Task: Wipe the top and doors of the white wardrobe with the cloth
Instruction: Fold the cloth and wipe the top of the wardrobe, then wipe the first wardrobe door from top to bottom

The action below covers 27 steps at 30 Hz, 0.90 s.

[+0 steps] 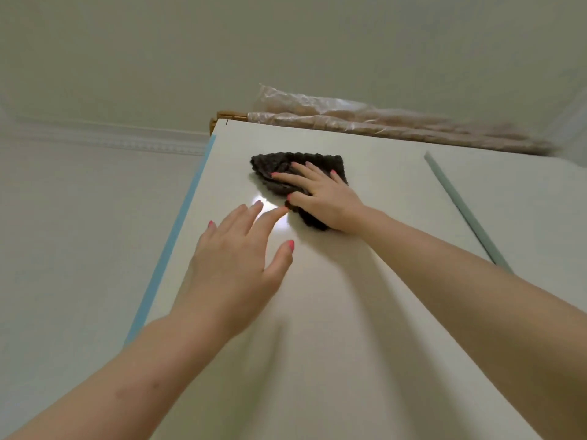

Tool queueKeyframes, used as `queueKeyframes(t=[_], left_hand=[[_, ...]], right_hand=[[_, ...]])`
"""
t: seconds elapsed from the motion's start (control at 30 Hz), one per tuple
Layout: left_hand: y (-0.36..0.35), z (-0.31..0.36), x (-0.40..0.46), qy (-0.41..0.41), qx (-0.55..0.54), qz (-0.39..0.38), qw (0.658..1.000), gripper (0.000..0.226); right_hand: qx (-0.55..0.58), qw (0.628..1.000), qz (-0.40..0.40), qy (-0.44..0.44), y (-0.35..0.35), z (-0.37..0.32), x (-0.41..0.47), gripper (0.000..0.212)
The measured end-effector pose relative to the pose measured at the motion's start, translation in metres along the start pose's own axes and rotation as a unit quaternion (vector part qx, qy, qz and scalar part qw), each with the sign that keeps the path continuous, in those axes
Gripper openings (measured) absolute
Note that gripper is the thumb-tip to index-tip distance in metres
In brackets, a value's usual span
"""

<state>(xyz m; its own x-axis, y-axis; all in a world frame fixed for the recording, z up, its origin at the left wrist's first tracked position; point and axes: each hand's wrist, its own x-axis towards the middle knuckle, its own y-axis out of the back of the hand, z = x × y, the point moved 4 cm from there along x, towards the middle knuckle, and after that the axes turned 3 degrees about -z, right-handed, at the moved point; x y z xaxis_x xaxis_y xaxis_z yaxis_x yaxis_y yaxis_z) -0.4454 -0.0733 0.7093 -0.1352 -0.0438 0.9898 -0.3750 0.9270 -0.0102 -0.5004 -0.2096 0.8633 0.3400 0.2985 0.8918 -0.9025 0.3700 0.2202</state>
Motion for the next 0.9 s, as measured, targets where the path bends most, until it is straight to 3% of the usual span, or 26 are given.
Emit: queueKeyframes(t=[0.13, 0.2, 0.27, 0.37, 0.47, 0.53, 0.63, 0.7, 0.8, 0.9], left_hand=[[0.001, 0.001, -0.004, -0.01, 0.003, -0.001, 1.0, 0.053], [0.003, -0.006, -0.006, 0.0, 0.002, -0.004, 1.0, 0.054], [0.004, -0.01, -0.006, 0.014, 0.001, -0.007, 1.0, 0.054], [0.002, -0.006, -0.002, 0.031, -0.013, 0.002, 0.999, 0.055], [-0.003, 0.008, -0.001, 0.033, -0.035, 0.018, 0.999, 0.055], [-0.008, 0.019, -0.006, 0.018, -0.043, 0.021, 0.999, 0.054], [-0.009, 0.027, -0.012, -0.002, -0.05, 0.012, 0.999, 0.05], [-0.009, 0.026, -0.013, -0.009, -0.039, 0.001, 0.999, 0.048], [-0.005, 0.021, -0.013, -0.003, -0.038, 0.009, 0.999, 0.047], [-0.007, 0.024, -0.012, 0.016, -0.061, 0.015, 0.998, 0.046]], right_hand=[[-0.01, 0.968, 0.074, -0.239, 0.023, 0.073, -0.029, 0.051], [0.008, 0.952, 0.072, -0.296, 0.024, 0.078, -0.038, 0.054], [0.004, 0.961, 0.055, -0.273, 0.02, 0.06, -0.042, 0.055], [-0.038, 0.994, 0.016, -0.104, 0.004, 0.02, -0.065, 0.064], [-0.087, 0.995, -0.05, 0.018, 0.006, 0.013, -0.087, 0.068], [-0.086, 0.995, -0.048, -0.023, 0.029, 0.043, -0.085, 0.067], [0.007, 0.974, 0.051, -0.22, 0.052, 0.107, -0.099, 0.057], [0.021, 0.948, 0.1, -0.301, 0.05, 0.131, -0.114, 0.056], [0.023, 0.953, 0.103, -0.285, 0.038, 0.12, -0.122, 0.054], [0.025, 0.985, 0.083, -0.151, 0.026, 0.09, -0.138, 0.052]])
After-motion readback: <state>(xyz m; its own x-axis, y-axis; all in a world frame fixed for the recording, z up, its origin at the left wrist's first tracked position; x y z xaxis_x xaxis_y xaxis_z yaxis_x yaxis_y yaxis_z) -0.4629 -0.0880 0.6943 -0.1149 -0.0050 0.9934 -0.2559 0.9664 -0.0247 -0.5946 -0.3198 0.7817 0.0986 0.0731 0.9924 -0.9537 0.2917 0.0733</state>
